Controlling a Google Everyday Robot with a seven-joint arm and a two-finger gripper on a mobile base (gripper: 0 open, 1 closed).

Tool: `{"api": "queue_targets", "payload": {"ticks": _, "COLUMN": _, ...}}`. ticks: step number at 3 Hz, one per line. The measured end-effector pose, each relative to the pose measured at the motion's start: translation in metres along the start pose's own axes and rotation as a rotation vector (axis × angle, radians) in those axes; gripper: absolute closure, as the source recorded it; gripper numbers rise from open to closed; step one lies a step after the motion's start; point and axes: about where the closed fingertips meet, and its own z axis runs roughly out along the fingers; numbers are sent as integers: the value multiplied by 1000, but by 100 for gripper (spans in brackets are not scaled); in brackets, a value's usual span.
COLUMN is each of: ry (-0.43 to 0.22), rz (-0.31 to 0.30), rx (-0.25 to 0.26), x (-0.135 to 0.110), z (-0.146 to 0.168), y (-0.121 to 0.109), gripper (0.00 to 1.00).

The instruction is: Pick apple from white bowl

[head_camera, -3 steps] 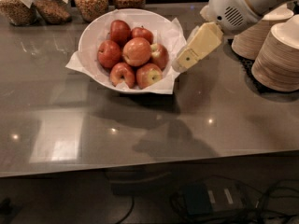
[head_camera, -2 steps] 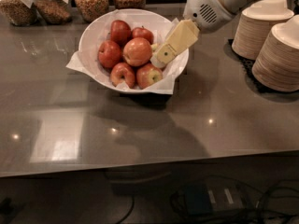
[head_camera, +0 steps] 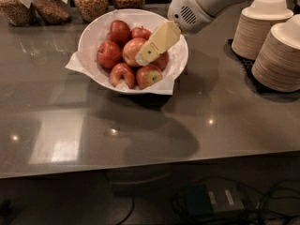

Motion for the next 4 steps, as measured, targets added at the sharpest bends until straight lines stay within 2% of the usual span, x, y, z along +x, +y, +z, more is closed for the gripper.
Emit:
{"api": "queue_targets", "payload": {"ticks": 1, "ry": -14, "rz": -10, "rx": 27, "x": 4, "z": 8, "y": -6, "gripper": 0}}
{"api": "queue_targets", "payload": {"ticks": 2, "ry": -56, "rz": -14, "rx": 46, "x": 3, "z": 25, "y": -12, "gripper": 0}}
{"api": "queue_targets", "payload": {"ticks": 3, "ry": -99, "rz": -19, "rx": 48, "x": -4, "z": 42, "y": -16, "gripper": 5}}
{"api": "queue_targets", "payload": {"ticks": 4, "ry": -123, "rz": -10, "rx": 33, "x": -7, "z": 59, "y": -17, "gripper": 23}}
